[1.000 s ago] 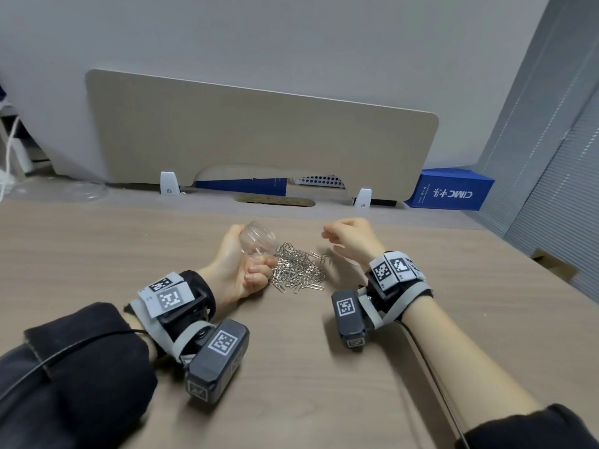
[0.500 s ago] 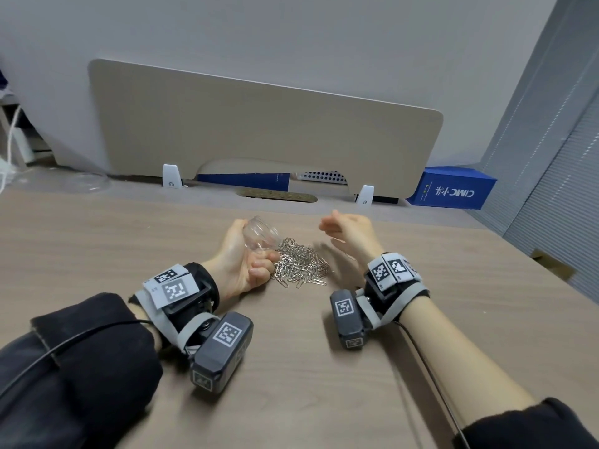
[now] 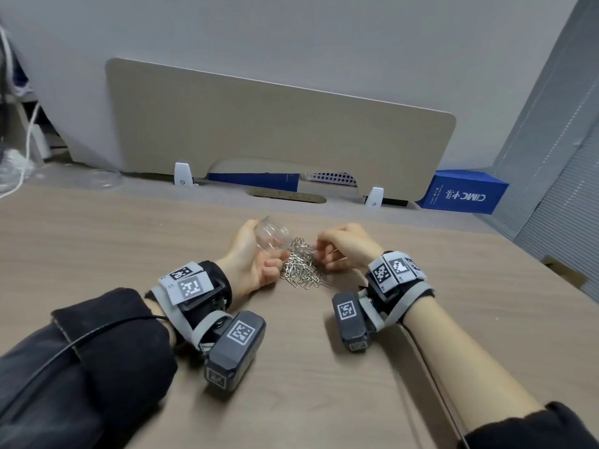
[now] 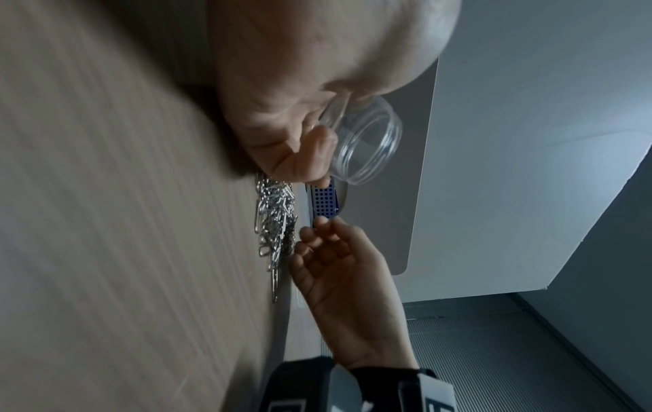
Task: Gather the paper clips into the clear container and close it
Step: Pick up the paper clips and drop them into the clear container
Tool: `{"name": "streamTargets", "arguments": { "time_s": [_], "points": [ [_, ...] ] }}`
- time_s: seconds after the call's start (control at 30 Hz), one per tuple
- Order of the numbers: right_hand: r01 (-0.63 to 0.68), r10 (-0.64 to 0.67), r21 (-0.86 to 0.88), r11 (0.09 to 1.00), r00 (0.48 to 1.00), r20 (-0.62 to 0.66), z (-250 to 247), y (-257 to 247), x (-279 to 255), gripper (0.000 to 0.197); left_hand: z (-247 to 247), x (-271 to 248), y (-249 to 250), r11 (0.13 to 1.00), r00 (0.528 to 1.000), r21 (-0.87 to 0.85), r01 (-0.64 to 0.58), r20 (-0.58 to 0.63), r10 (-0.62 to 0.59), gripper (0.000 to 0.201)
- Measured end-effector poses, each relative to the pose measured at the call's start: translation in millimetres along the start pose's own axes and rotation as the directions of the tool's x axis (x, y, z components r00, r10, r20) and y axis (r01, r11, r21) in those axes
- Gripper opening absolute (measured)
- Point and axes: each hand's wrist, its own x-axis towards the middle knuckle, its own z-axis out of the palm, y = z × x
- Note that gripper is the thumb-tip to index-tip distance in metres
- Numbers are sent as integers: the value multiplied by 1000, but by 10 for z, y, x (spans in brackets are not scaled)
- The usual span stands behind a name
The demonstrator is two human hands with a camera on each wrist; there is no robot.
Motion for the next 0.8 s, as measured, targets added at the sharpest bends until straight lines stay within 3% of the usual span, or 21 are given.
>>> {"name": "streamTargets", "arguments": {
  "time_s": [0.07, 0.17, 0.23, 0.33, 0.5, 0.67, 0.8],
  "points": [
    [75, -78, -37, 997, 994, -78, -21, -65, 73, 16, 5, -5, 0, 999, 999, -33, -32, -15, 32, 52],
    [130, -173, -413, 901, 983, -68, 20, -177, 172, 17, -8, 42, 19, 996, 996, -61, -67, -55, 64, 55],
    [128, -138, -612, 781, 990, 32, 106, -233, 195, 39, -30, 82, 27, 993, 993, -80, -86, -89, 78, 53],
    [130, -74, -750, 648, 991, 107, 198, -296, 186, 75, -72, 119, 52, 990, 986, -77, -117, -130, 106, 53],
    [131, 29, -872, 472, 986, 163, 241, -349, 86, 97, -140, 151, 110, 989, 977, -51, -142, -167, 132, 53],
    [119, 71, -841, 528, 980, 184, 228, -332, 28, 91, -154, 145, 104, 992, 982, -39, -118, -151, 111, 52],
    [89, 30, -778, 622, 990, 138, 192, -300, 43, 59, -115, 113, 95, 995, 987, -18, -98, -128, 95, 50]
  ]
}}
